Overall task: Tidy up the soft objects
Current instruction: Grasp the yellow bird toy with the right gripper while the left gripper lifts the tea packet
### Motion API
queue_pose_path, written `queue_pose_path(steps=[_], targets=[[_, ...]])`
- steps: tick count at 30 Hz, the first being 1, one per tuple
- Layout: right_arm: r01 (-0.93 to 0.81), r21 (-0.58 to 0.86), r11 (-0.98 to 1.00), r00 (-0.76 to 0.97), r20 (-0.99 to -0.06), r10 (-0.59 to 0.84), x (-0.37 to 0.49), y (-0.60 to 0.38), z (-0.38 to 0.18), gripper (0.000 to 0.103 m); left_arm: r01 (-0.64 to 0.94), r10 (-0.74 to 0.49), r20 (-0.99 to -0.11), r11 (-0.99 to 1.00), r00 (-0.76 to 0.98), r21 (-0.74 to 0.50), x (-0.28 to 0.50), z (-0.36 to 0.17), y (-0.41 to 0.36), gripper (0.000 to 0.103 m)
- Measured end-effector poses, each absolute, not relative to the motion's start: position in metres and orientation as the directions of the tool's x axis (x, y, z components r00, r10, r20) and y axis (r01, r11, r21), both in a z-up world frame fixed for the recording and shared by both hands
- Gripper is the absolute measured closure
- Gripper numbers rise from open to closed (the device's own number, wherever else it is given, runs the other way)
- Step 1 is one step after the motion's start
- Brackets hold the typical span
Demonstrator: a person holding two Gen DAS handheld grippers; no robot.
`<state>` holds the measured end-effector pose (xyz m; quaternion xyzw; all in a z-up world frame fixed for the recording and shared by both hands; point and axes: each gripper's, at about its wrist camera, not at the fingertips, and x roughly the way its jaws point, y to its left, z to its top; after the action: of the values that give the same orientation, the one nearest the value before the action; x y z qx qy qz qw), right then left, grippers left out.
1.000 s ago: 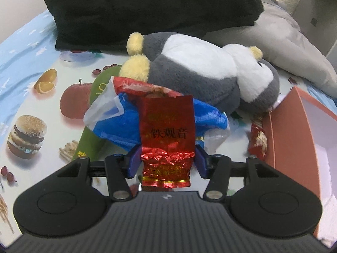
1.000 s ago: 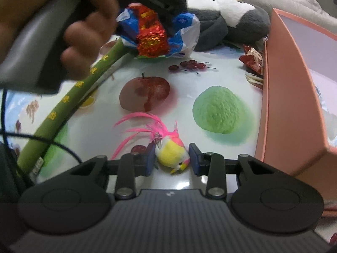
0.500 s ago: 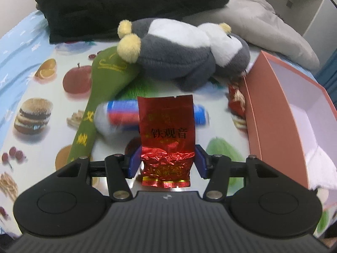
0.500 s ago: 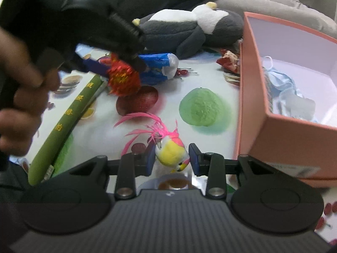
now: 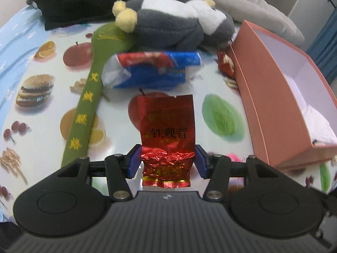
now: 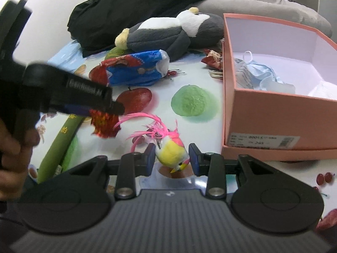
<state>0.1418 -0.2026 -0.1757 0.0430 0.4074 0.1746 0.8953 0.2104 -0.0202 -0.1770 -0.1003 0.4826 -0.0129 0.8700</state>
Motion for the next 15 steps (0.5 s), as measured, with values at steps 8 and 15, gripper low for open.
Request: queue_pose_path(steps=[8,15], targets=[[-0.254,0.227,0.94,0.642,-0.688,0.34,0.131,-0.209,-0.163,0.065,-0.035,-0.152,-0.824,0.978,0.545,-0.203,0.196,-0.168,-0.019,0.044],[-0.257,0.208,0.944,0.708,-0.624,0.33,0.124,-0.217,-0.131,0.065,-0.004,-0.183,-0.78,0.973,0.598,-0.231,0.188,-0.132,-0.018,0.044]])
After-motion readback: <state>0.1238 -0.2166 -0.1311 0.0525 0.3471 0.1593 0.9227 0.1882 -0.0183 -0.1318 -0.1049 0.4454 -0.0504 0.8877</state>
